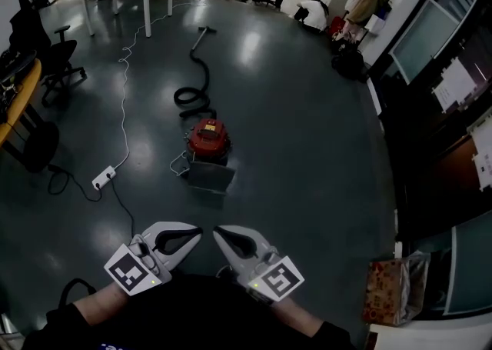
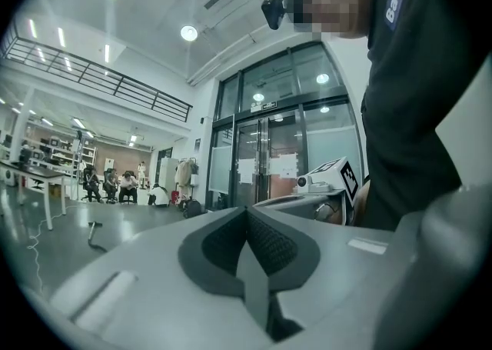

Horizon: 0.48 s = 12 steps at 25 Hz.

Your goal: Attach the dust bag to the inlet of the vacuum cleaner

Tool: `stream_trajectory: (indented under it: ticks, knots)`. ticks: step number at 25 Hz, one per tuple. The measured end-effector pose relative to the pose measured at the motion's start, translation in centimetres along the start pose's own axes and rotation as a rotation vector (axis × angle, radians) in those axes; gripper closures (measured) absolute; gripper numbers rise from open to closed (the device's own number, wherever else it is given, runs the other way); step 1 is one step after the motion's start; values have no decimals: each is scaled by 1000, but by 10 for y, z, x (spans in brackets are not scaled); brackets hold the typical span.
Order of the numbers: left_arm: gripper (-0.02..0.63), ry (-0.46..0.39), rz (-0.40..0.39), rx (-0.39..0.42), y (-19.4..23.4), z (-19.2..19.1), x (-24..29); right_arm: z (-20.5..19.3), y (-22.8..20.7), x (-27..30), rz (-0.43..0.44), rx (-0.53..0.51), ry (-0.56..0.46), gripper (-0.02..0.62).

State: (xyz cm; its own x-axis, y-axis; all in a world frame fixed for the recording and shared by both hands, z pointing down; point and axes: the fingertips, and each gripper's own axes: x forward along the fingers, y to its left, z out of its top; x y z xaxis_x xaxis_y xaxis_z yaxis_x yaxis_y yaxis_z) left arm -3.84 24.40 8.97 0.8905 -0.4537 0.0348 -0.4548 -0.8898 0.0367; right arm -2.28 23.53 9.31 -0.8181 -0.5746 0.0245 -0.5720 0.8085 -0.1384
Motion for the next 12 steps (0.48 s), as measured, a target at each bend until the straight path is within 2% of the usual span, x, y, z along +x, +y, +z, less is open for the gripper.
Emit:
stream_trajectory:
  ticks: [12]
  knots:
    - [604, 7, -9, 6, 7, -8, -11, -9, 5, 8, -4, -12, 28, 594]
